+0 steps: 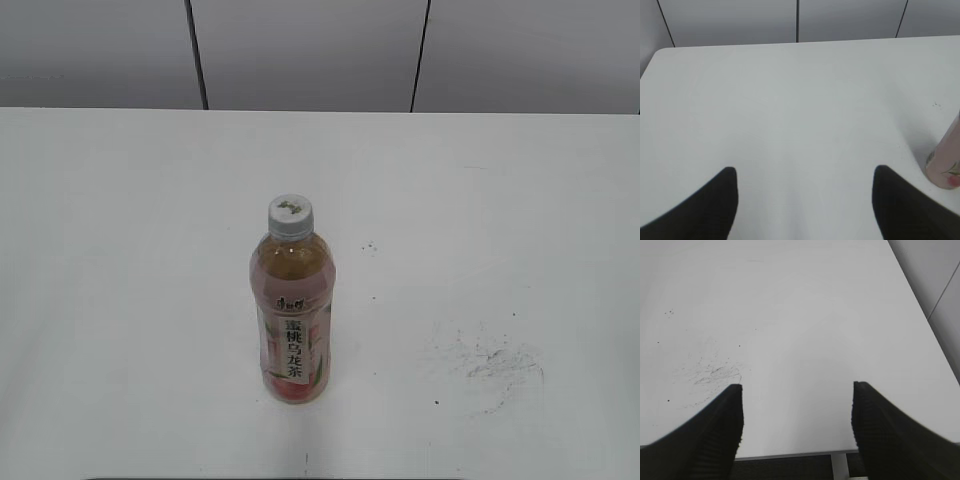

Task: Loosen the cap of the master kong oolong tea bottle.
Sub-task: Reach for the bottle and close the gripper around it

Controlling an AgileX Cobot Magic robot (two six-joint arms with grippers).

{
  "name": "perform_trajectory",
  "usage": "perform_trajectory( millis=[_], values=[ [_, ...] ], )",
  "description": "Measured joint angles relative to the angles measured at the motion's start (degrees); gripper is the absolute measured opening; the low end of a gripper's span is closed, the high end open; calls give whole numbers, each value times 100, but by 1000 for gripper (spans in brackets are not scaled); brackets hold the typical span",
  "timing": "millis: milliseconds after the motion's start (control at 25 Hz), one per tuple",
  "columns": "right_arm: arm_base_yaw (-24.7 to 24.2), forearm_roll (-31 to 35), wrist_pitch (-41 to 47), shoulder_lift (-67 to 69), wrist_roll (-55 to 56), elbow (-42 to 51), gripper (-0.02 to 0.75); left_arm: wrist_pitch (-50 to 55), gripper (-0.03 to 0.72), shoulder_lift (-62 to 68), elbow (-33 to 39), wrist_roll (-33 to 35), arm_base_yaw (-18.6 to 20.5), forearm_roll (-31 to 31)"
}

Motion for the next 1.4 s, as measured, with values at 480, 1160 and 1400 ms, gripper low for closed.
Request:
perform_trajectory(
  millis=[480, 1160, 1400],
  values=[
    [0, 0, 0, 0, 0, 0, 508, 0, 500, 0, 0, 0, 0, 0],
    [0, 0, 0, 0, 0, 0, 508, -2457, 500, 503, 158, 143, 0, -64],
    [0, 0, 0, 0, 0, 0, 508, -4190, 500, 1749, 552, 143, 0, -754]
  ],
)
